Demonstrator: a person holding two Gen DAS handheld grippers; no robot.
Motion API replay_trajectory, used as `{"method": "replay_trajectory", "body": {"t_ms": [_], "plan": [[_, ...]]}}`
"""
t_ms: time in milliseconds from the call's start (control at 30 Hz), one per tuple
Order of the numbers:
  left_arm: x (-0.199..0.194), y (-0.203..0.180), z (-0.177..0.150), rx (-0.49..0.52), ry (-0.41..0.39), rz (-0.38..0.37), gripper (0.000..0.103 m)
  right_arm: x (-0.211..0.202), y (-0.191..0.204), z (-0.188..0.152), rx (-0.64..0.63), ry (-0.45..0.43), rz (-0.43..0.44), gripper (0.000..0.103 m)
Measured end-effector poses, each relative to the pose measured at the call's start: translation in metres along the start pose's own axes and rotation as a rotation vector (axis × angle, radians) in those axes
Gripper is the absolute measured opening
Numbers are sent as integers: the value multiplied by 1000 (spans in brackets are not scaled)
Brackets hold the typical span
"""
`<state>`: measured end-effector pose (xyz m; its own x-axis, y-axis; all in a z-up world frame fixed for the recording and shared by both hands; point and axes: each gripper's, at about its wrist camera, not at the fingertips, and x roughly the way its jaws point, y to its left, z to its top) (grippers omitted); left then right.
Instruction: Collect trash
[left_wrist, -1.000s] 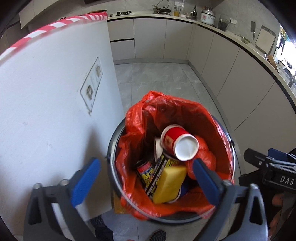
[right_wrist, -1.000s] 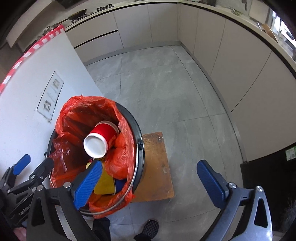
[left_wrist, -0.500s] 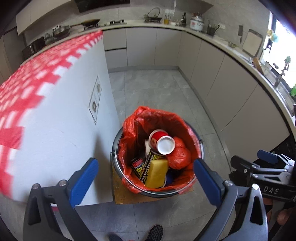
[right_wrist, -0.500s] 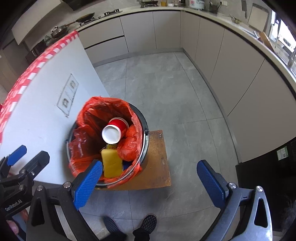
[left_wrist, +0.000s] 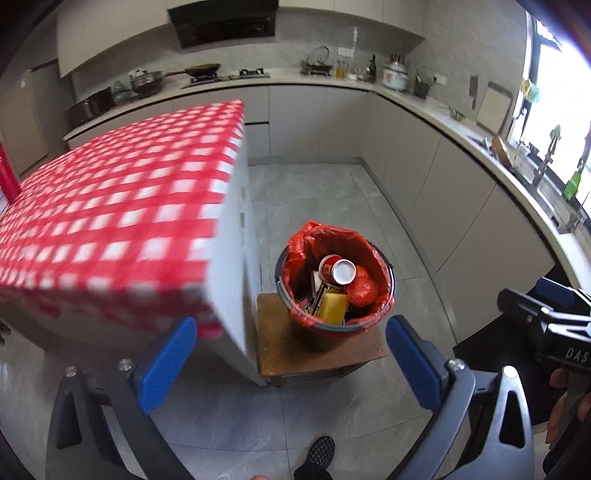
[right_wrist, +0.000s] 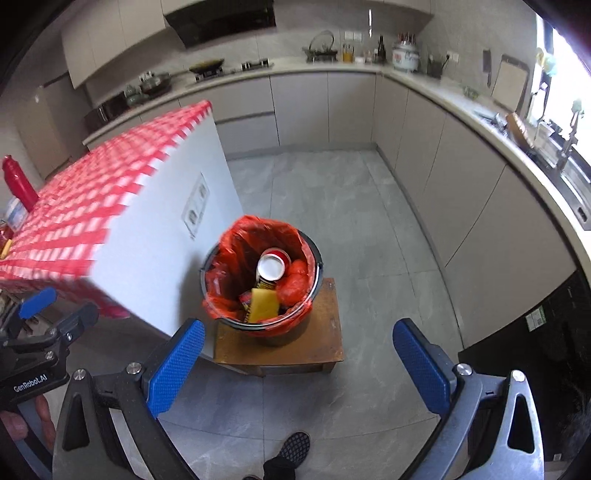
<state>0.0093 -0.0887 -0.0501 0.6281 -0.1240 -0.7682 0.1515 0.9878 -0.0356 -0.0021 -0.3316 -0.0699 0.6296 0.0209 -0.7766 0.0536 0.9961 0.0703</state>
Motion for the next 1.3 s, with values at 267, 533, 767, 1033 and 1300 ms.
{"method": "replay_trajectory", "body": {"t_ms": [267,533,767,1033,1300], "plan": [[-93,8,-27,-5,-124,0,103,-98,41,-31,-58,-110,11,103],[-153,4,-39,21,-231,-20,103,-165,61,-60,-72,-201,15,103],[-170,5,-48,17,-278,-26,103,-187,66,-79,-67,-218,30,103],[-172,7,-56,4,-286,-22,103,-190,65,-83,-66,-219,33,103],[-173,6,-58,14,-291,-24,103,-190,65,-81,-71,-216,39,103]]}}
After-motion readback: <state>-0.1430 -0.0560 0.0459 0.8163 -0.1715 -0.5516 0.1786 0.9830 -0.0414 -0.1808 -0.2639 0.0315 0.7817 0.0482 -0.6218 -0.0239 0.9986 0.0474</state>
